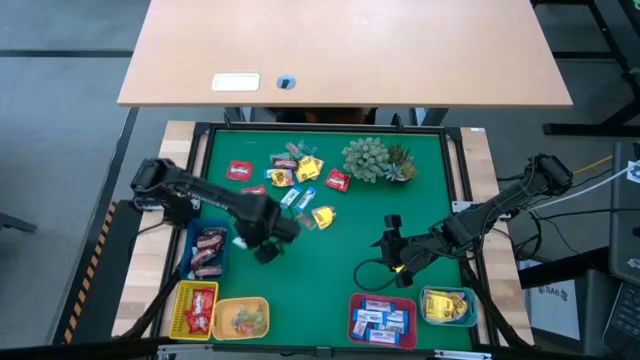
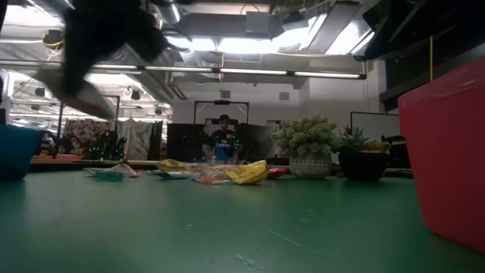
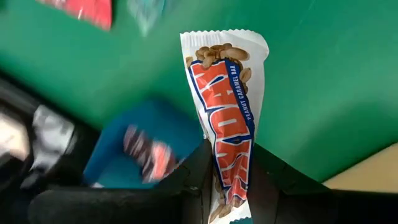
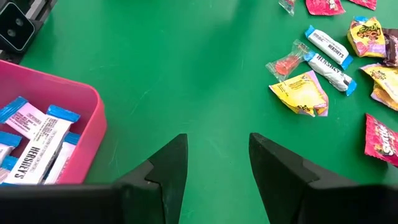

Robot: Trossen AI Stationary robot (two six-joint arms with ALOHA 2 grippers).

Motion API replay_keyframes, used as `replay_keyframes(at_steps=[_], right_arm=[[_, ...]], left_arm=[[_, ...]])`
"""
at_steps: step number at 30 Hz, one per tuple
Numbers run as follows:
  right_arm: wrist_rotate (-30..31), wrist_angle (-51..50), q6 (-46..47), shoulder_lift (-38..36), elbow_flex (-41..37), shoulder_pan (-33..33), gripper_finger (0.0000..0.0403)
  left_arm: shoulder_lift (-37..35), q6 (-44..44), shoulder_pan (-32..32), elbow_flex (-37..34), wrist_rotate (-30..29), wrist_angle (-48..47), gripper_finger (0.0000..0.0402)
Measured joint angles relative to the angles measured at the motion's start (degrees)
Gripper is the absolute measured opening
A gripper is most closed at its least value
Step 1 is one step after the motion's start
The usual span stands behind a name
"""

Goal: Sort candy
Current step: Put the white chocolate into the blue bin

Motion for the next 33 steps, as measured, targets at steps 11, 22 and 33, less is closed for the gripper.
replay_keyframes(at_steps=[11,22,33], right_arm=[[0.0,0.0,2.6,0.0,0.0,0.0,0.017],[0.0,0.4,4.7,0.0,0.0,0.0,0.017],[0.0,1.3,4.7,0.0,0.0,0.0,0.017]], left_arm=[[-0.7,-7.9,-15.1,-0.4,-0.9,-4.8,0.0064],[-1.6,-19.5,-27.0,-5.5,0.5,-4.7,0.0064],[-5.8,-23.0,-27.9,-17.6,2.4,-4.8,0.0064]])
